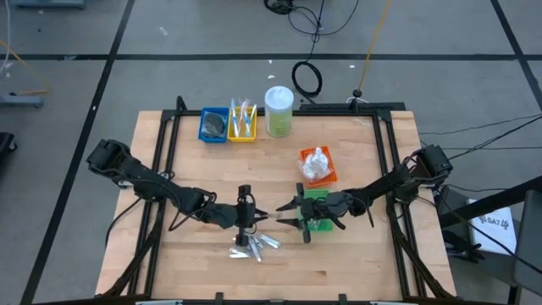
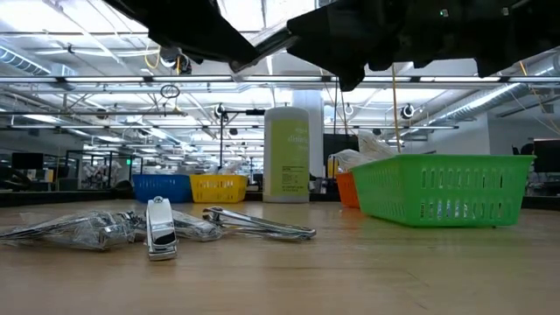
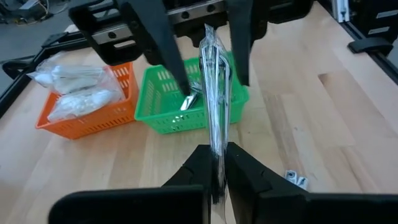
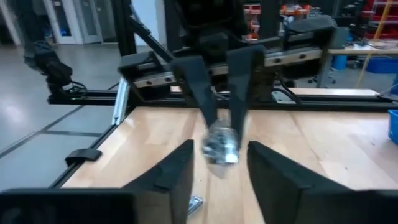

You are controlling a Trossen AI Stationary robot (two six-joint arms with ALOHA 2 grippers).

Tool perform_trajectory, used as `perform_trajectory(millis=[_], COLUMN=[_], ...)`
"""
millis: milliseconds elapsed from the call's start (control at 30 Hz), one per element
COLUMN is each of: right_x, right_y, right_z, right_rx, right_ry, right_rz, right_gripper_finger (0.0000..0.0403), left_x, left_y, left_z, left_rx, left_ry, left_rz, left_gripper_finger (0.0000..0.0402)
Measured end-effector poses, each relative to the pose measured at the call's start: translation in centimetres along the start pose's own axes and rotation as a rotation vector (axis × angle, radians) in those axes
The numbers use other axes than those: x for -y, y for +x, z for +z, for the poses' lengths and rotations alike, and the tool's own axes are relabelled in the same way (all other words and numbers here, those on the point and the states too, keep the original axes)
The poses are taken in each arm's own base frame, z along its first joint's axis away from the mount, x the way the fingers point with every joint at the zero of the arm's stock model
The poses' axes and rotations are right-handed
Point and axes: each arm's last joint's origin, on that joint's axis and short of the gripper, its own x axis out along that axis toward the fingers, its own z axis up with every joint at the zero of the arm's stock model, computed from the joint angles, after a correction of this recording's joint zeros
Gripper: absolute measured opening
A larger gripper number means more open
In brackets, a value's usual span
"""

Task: Pick & Place Travel size toiletries
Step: Put the nail cutter into the green bin

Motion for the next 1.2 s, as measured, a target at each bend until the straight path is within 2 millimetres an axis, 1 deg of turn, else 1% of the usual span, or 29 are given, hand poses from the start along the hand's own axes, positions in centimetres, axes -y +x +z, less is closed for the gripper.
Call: perform_trajectory(millis=[67, 200, 300, 433, 533, 600, 667, 800, 900, 1033, 1133, 1200], right_x=[0.0, 0.0, 0.0, 0.0, -0.1, -0.1, -0.1, -0.2, -0.9, -1.9, -2.7, -3.1], right_y=[0.0, 0.0, 0.0, 0.0, -0.1, -0.4, -0.9, -2.2, -3.7, -6.2, -8.3, -9.4], right_z=[0.0, 0.1, 0.1, 0.2, 0.5, 1.0, 1.8, 3.2, 4.2, 4.5, 4.3, 3.9], right_rx=[0.003, 0.010, 0.014, 0.019, 0.022, 0.015, 0.002, -0.059, -0.120, -0.268, -0.367, -0.434], right_ry=[-0.009, -0.038, -0.055, -0.050, -0.061, -0.070, -0.077, -0.118, -0.143, -0.147, -0.137, -0.140], right_rz=[0.020, 0.017, 0.018, 0.017, 0.017, 0.016, 0.002, -0.061, -0.086, -0.130, -0.203, -0.234], right_gripper_finger=[0.0111, 0.0041, 0.0037, 0.0037, 0.0036, 0.0036, 0.0036, 0.0036, 0.0036, 0.0036, 0.0036, 0.0036], left_x=[-0.2, -0.5, -0.6, -0.7, -0.7, -0.8, -0.9, -1.0, -1.0, -0.8, -0.6, -0.5], left_y=[0.1, 0.2, 0.3, 0.3, 0.3, -0.3, -1.5, -4.0, -5.8, -7.3, -7.6, -7.8], left_z=[0.0, 0.0, 0.1, 0.1, 0.1, 0.6, 1.6, 2.9, 3.1, 2.3, 1.5, 1.0], left_rx=[0.001, -0.001, -0.001, -0.001, -0.002, 0.017, 0.066, 0.117, 0.102, 0.032, -0.015, -0.035], left_ry=[-0.005, -0.019, -0.047, -0.116, -0.225, -0.279, -0.299, -0.316, -0.277, -0.241, -0.253, -0.270], left_rz=[0.002, -0.015, -0.029, -0.030, -0.029, -0.055, -0.103, -0.196, -0.192, -0.063, 0.084, 0.153], left_gripper_finger=[0.0020, 0.0007, 0.0014, 0.0051, 0.0077, 0.0094, 0.0111, 0.0136, 0.0143, 0.0144, 0.0145, 0.0145])
